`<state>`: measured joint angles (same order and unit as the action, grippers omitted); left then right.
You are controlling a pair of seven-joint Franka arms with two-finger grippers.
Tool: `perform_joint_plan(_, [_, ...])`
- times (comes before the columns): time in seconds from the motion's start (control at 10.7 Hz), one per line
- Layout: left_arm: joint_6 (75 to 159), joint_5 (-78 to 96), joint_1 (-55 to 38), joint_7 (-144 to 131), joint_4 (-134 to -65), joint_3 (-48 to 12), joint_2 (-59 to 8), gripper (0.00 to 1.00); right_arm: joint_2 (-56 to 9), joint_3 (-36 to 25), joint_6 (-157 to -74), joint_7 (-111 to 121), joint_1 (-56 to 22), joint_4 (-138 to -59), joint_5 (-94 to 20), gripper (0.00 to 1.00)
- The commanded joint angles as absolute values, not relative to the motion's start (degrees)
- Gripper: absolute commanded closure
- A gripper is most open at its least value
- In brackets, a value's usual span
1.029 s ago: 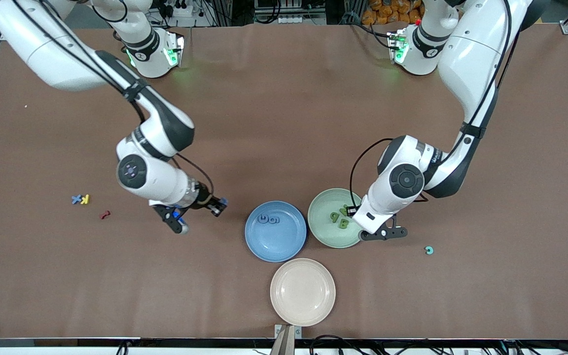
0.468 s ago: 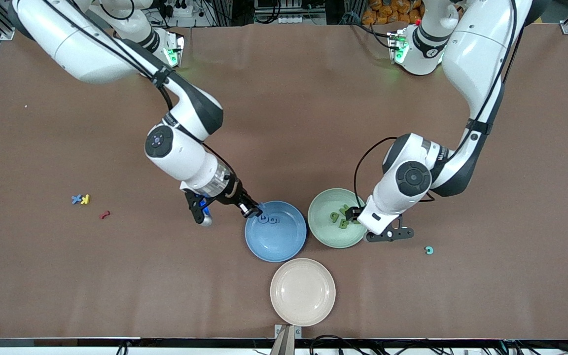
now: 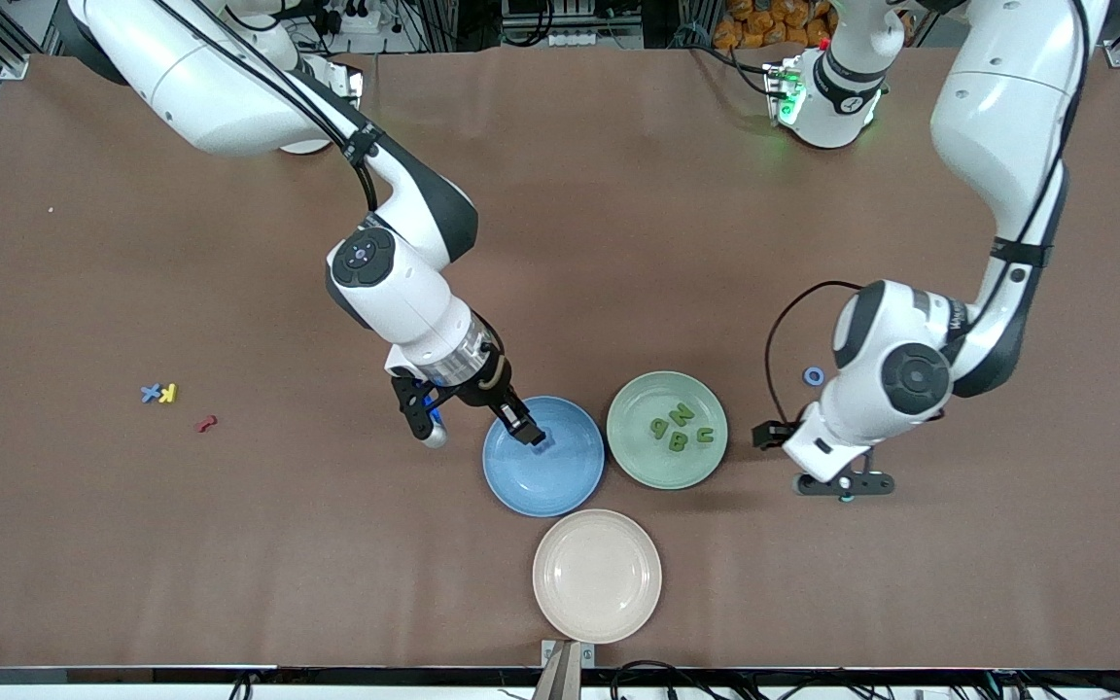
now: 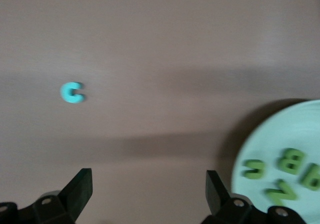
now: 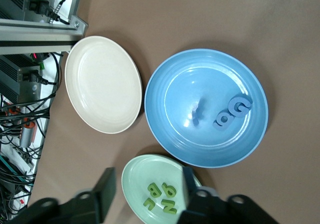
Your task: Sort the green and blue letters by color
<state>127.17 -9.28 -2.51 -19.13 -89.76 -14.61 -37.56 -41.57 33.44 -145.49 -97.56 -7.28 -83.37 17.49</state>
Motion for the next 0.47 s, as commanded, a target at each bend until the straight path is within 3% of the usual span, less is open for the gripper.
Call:
perform_joint_plan(0.0, [126.7, -16.0, 3.9, -14.3, -93.0, -14.9, -35.3, 0.00, -41.3, 32.5, -144.7, -98.6, -7.1, -82.8, 18.6, 0.00])
perform_joint_plan(0.19, [126.7, -16.9, 7.6, -8.5, -95.5, -14.3, -32.4, 0.00, -41.3, 32.5, -142.7, -96.0, -5.7, -83.5, 18.6, 0.00])
perform_joint_plan(0.37, [126.7, -16.9, 8.3, -7.0, -99.1, -11.9, -28.1, 0.00, -39.7, 32.6, -134.5, -86.0, -2.7, -86.6, 18.5, 0.00])
